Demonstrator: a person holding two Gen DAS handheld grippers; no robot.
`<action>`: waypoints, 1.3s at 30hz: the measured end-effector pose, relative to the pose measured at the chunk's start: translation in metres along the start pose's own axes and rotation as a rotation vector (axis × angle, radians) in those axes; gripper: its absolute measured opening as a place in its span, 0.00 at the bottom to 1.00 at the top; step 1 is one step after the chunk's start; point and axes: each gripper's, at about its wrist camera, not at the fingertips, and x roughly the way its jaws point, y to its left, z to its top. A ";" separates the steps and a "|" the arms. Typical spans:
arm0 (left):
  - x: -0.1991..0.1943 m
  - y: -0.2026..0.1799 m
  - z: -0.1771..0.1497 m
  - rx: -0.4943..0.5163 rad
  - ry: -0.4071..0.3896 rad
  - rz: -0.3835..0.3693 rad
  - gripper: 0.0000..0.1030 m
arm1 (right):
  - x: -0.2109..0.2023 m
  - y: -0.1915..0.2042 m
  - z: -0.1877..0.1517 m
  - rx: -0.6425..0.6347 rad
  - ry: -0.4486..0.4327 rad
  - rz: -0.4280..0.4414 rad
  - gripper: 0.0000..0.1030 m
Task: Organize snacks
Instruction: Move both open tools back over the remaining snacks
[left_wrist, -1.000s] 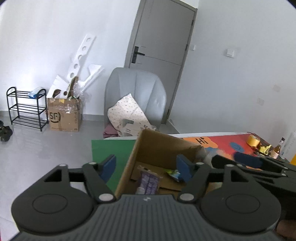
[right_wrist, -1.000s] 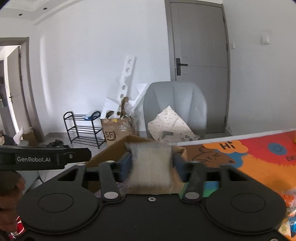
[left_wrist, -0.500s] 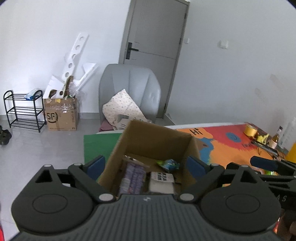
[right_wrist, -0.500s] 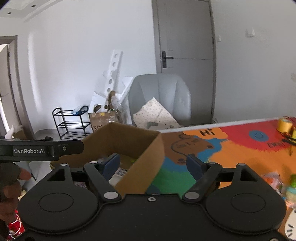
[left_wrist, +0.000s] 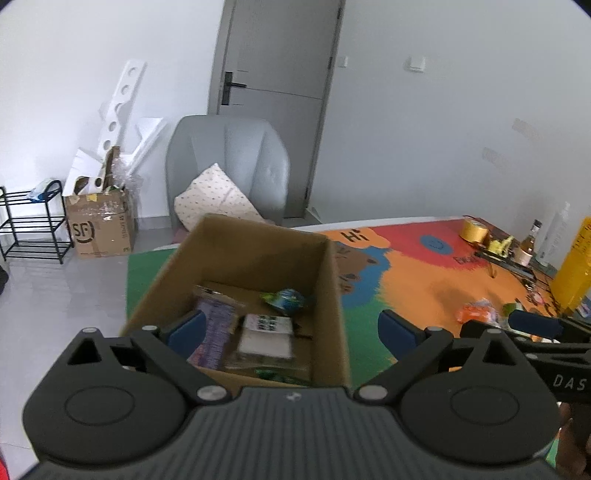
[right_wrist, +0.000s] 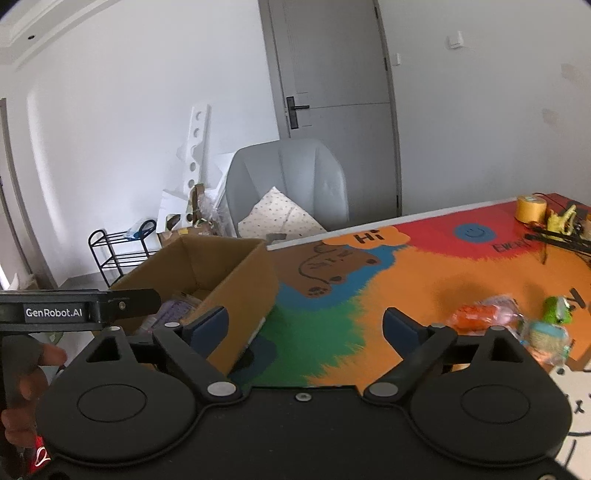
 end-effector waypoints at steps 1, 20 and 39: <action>-0.001 -0.004 -0.001 0.007 0.000 -0.008 0.96 | -0.003 -0.003 -0.001 0.003 0.000 -0.005 0.89; -0.004 -0.059 -0.025 0.064 0.039 -0.106 0.96 | -0.040 -0.054 -0.026 0.087 0.009 -0.075 0.96; 0.011 -0.109 -0.054 0.101 0.103 -0.179 0.96 | -0.065 -0.098 -0.052 0.149 0.038 -0.115 0.98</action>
